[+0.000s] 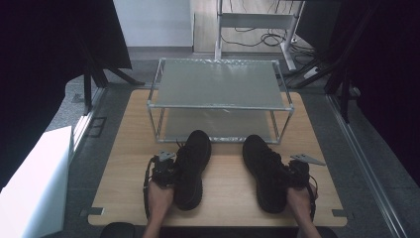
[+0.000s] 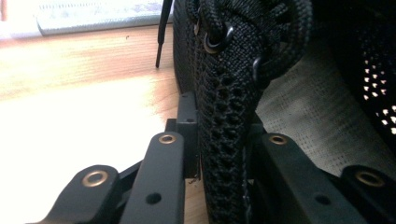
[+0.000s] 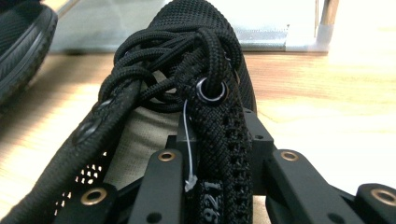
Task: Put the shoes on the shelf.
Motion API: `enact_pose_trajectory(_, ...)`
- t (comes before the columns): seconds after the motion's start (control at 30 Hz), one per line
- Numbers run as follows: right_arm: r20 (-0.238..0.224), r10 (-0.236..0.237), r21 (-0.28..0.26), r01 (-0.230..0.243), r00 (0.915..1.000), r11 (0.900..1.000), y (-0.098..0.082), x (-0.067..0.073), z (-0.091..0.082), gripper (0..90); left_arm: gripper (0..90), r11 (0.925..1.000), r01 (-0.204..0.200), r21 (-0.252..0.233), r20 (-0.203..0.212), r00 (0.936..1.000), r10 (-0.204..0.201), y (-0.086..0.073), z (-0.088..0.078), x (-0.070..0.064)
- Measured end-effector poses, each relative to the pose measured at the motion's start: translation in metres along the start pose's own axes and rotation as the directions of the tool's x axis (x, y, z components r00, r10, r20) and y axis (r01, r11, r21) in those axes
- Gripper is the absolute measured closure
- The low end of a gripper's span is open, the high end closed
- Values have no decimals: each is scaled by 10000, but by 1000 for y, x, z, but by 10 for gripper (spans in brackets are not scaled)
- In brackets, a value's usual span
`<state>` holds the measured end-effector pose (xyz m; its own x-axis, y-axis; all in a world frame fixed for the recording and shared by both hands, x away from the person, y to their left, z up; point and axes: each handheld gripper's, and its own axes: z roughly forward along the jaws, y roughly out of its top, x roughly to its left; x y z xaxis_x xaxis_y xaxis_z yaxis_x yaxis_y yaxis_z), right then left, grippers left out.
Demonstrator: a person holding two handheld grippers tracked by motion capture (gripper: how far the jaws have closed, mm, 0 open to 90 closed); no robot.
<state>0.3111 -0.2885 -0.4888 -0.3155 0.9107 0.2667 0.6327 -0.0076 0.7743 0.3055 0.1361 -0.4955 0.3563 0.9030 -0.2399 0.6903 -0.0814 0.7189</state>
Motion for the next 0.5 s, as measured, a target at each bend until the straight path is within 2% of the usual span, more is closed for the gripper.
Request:
enact_pose_trajectory(0.1, -389, 588, 44, -586, 9975, 9983, 1, -6, -1, 748, 788, 9990, 440, -91, 595, 9973, -434, -1, -1, 10)
enact_pose_trajectory(0.2, -1099, 1537, 82, -1537, 9820, 9881, 0, -12, 0, 750, 798, 9946, 1021, -165, 1240, 9873, -993, -1, 0, 19)
enact_pose_trajectory(0.23, -1318, 1740, 122, -1739, 9759, 9847, 0, -13, 0, 750, 800, 9939, 1087, -167, 1439, 9840, -1052, -1, 1, 21)
enact_pose_trajectory(0.3, -1624, 1957, 127, -1962, 9671, 9805, 0, -14, 1, 750, 801, 9940, 1078, -159, 1502, 9831, -1043, -1, 0, 19)
enact_pose_trajectory(0.4, -1831, 2047, 98, -2064, 9616, 9784, 2, -11, -1, 750, 802, 9961, 845, -267, 1478, 9858, -796, 3, -3, 15)
enact_pose_trajectory(0.5, -2150, 2188, -31, -2247, 9518, 9744, 4, -8, -2, 750, 802, 9943, 908, -552, 1736, 9816, -800, 7, -8, 11)
